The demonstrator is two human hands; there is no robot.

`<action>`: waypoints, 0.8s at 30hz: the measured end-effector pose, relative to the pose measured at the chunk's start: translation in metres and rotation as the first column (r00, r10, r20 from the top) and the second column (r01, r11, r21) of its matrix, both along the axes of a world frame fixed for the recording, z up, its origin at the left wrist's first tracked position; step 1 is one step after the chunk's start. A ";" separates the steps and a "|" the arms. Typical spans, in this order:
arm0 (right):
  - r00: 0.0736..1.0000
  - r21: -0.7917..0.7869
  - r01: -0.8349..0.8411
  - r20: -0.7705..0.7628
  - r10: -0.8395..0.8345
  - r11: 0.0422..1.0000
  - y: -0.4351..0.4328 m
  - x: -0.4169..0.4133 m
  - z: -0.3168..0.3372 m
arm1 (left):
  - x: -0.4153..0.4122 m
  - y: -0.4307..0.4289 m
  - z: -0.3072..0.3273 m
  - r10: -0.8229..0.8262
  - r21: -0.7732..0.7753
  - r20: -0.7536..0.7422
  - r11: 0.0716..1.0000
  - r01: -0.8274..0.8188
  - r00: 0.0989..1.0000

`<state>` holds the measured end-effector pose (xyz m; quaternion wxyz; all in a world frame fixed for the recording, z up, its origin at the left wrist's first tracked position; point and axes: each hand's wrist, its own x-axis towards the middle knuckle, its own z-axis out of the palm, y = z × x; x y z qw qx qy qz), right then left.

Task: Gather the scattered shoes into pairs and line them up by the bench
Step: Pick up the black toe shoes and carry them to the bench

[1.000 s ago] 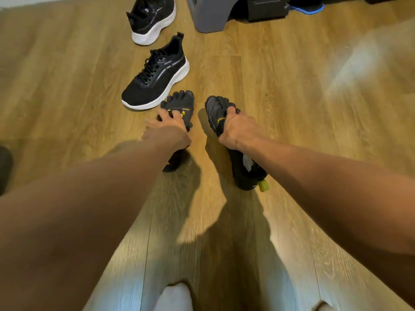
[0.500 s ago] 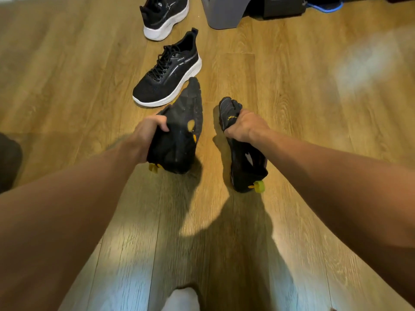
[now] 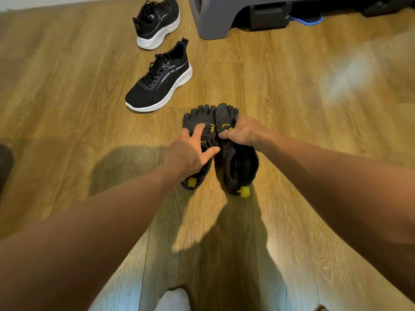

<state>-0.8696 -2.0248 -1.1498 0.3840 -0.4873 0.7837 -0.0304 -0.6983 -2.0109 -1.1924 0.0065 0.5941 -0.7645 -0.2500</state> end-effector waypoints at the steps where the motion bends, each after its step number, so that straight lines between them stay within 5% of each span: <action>1: 0.998 0.016 0.001 0.061 -0.002 1.000 0.004 -0.001 0.002 | 0.003 -0.002 0.005 0.027 0.008 -0.073 1.000 -0.027 0.997; 3: 0.991 0.067 -0.011 0.131 0.002 0.998 0.012 -0.004 0.007 | 0.016 -0.006 0.013 0.075 0.011 -0.087 0.997 -0.075 0.993; 7: 0.953 0.248 -0.047 0.302 -0.031 0.968 0.026 -0.018 0.018 | 0.017 0.003 0.014 0.000 0.114 0.310 0.993 -0.038 0.951; 10: 0.954 0.346 -0.090 0.300 -0.019 0.934 0.039 -0.021 0.012 | 0.009 -0.003 0.016 0.083 0.183 0.274 0.974 -0.137 0.958; 15: 1.000 0.118 0.005 0.009 -0.007 0.993 0.053 -0.006 -0.008 | -0.008 -0.003 0.016 0.081 0.121 0.204 0.987 -0.107 0.976; 24: 0.994 -0.019 -0.011 -0.113 0.009 1.000 0.121 -0.031 0.069 | -0.026 0.052 0.106 0.020 0.096 0.101 0.995 -0.029 0.995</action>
